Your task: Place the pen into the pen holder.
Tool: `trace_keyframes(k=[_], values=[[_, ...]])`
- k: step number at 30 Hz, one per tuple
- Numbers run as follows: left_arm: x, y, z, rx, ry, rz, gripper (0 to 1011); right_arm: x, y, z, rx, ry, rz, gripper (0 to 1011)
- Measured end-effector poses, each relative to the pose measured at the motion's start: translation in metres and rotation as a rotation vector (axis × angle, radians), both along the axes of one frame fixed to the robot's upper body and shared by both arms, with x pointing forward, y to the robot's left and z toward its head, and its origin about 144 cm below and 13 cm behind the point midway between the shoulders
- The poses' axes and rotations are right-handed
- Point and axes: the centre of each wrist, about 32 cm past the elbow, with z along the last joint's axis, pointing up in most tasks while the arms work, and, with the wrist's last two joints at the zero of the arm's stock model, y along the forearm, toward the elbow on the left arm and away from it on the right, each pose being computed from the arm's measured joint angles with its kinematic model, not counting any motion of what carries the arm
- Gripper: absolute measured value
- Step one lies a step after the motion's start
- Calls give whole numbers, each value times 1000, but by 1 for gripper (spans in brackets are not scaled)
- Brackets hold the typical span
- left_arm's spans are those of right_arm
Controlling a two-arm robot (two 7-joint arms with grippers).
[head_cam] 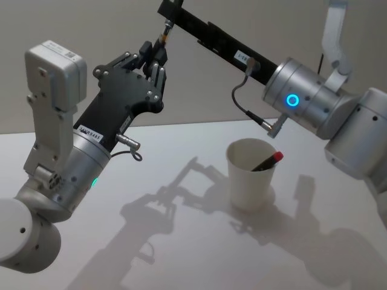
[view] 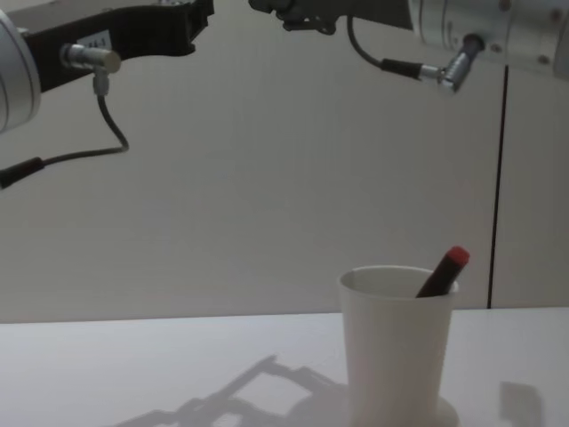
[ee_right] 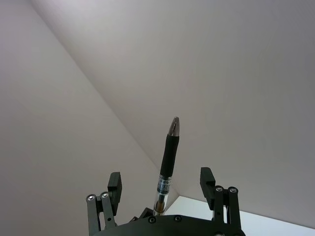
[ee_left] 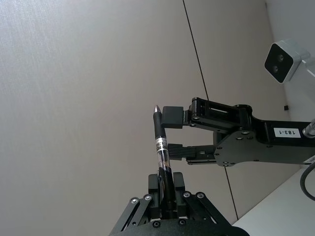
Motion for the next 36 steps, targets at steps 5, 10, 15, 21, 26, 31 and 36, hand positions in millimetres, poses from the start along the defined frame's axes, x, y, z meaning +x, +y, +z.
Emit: trace_keyframes(k=[5,10,15,21,26,31,36], values=[[-1,1,0,2,2,6,178,1,4,-2,11,14,-15,1002],[-1,2,0,3,3,12,178,2,7,-4,19,26,-30,1002],[-1,3,0,3,4,18,178,3,11,-7,26,40,-45,1002],[-1,5,-1,1,1,23,177,4,14,-8,34,49,-45,1002],[-2,6,-1,0,-1,26,178,4,18,-6,49,54,-30,1001],[-2,7,-3,0,-2,28,177,4,22,-3,67,53,-15,1002],[-3,8,-4,0,-4,29,177,5,25,-1,74,54,-12,1002]])
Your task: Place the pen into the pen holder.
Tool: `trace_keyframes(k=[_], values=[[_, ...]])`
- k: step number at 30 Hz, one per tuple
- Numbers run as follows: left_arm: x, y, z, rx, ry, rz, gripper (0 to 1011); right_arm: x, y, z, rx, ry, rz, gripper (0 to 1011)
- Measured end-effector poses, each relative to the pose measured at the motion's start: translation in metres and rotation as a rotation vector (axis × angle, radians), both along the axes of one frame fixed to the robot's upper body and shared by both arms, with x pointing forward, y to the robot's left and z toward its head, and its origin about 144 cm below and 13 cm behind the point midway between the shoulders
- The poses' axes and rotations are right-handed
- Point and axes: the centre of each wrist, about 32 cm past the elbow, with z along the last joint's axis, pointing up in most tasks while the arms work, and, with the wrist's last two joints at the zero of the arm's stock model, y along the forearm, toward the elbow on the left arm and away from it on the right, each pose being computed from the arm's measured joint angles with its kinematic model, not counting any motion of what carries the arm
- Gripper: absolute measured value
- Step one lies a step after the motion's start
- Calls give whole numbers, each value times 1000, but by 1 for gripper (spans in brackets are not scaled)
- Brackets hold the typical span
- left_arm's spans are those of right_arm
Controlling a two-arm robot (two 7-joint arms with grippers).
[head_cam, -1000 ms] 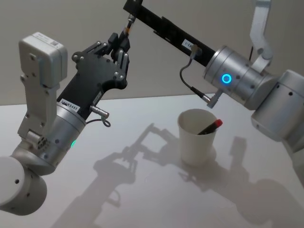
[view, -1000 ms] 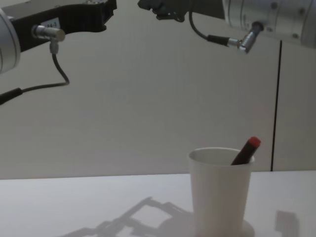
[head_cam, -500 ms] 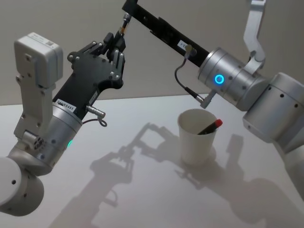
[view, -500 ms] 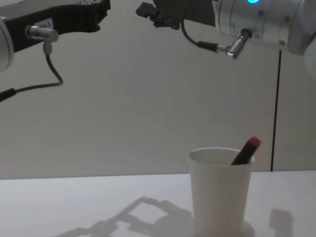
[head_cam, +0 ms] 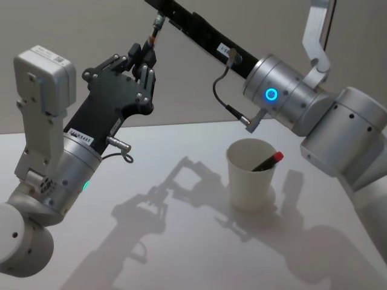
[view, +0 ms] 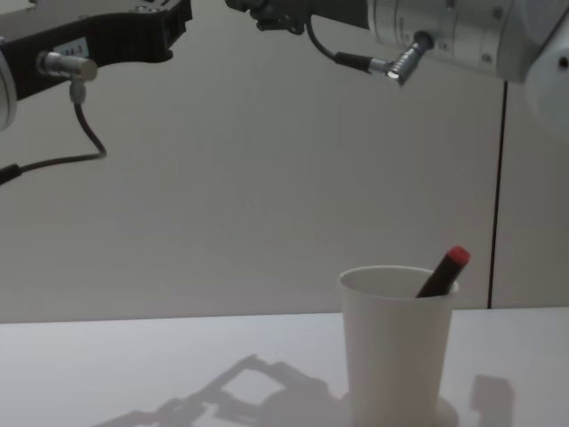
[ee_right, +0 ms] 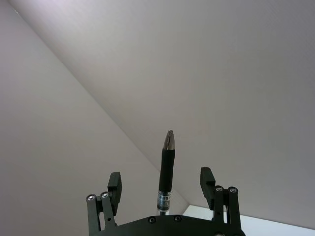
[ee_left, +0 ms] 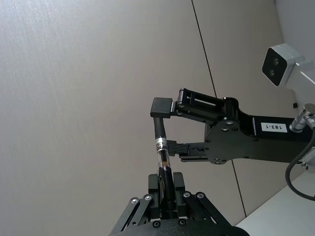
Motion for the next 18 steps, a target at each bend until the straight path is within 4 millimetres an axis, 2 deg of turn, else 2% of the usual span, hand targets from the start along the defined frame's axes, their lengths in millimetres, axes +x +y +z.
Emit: trace_keyframes(k=[17,18], values=[[-2,1,-2,-1,-2,1,178,3,3,-2,-7,8,-13,1002],[-2,1,-2,-1,-3,1,177,3,3,-2,-8,9,-13,973]])
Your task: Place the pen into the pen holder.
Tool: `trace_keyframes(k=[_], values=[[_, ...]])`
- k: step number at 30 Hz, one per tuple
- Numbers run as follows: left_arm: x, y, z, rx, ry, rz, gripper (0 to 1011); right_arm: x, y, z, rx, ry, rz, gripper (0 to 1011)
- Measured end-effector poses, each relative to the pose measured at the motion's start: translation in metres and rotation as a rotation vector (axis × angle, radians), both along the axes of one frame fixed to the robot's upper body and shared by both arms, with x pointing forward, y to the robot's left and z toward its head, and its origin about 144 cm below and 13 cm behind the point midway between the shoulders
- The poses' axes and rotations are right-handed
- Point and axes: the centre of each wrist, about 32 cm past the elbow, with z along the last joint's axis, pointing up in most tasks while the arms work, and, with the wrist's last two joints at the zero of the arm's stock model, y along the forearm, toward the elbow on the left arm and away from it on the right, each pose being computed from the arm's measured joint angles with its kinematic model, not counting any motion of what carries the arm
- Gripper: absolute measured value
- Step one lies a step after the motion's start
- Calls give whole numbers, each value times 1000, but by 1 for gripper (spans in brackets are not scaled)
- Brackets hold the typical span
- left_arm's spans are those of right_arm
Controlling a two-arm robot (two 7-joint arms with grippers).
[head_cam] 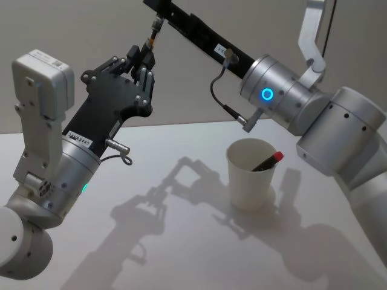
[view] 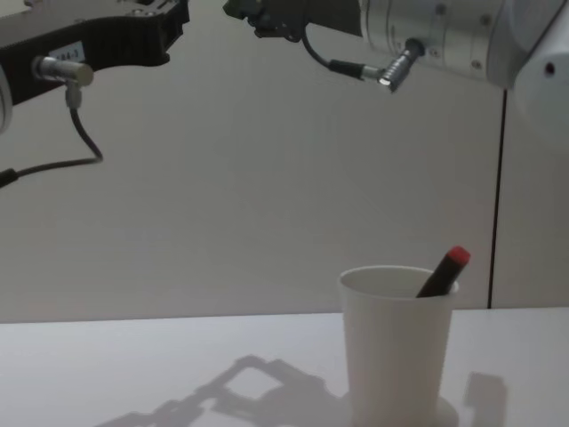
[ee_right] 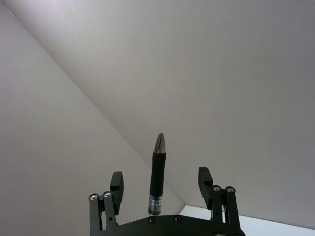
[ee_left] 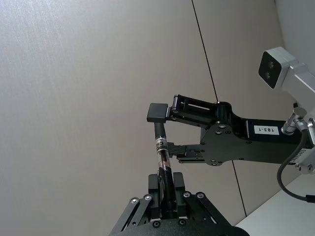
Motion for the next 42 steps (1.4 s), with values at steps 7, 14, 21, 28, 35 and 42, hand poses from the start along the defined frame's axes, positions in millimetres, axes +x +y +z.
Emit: trace_keyframes(k=[7,14,21,28,35,42], values=[[0,0,0,-1,0,0,177,0,1,-1,-3,1,-2,803],[-1,0,0,-1,-1,1,178,1,1,-1,-4,2,-4,610],[-1,0,-1,-1,-2,1,178,1,1,-1,-5,2,-5,387],[-1,0,-1,-1,-1,1,177,1,1,-1,-4,1,-4,167],[-1,0,-1,-1,-1,1,177,1,1,-1,-5,1,-4,146],[-1,0,-1,-1,-1,1,177,1,1,-1,-5,2,-4,146]])
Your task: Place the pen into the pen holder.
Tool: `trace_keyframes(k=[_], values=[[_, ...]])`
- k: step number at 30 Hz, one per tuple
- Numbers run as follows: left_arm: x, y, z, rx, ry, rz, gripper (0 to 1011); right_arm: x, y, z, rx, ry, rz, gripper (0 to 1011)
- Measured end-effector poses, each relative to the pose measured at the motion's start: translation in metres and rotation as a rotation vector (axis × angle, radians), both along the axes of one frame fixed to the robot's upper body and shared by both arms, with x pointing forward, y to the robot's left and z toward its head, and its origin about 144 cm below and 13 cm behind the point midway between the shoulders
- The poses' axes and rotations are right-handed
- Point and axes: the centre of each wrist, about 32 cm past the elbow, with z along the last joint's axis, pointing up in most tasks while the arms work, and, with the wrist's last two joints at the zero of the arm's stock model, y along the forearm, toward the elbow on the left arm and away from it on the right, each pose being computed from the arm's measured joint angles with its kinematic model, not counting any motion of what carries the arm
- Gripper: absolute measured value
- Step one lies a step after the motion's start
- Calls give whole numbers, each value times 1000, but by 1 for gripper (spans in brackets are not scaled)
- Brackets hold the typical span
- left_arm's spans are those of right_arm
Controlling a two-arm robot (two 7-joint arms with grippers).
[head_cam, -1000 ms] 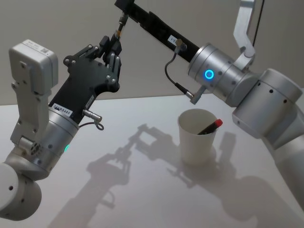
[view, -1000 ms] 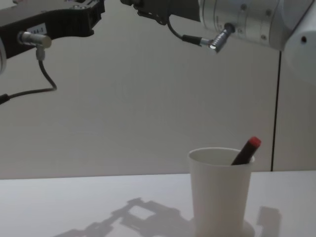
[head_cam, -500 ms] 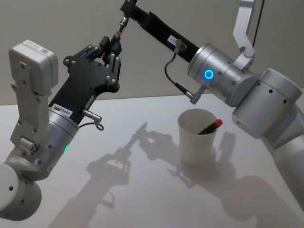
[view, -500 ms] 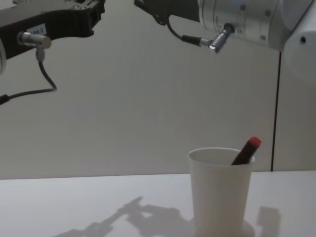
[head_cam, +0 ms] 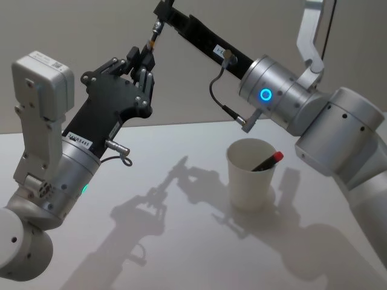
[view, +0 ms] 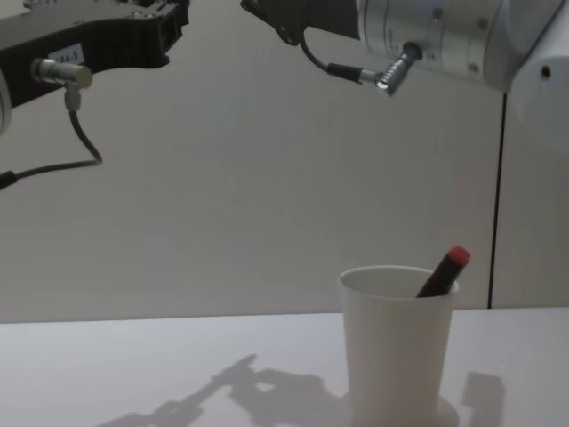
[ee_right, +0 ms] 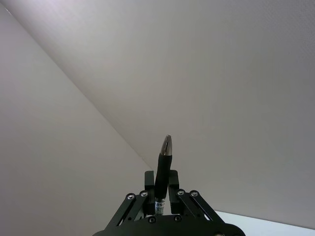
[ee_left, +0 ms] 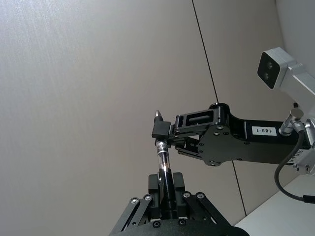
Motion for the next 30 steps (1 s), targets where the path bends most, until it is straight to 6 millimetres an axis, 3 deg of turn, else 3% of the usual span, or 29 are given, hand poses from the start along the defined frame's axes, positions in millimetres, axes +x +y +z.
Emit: trace_keyframes(k=[23,30], values=[[0,0,0,0,0,0,177,0,0,0,-1,1,-1,146],[0,0,0,-2,-2,-1,325,0,0,0,-3,2,-4,144]])
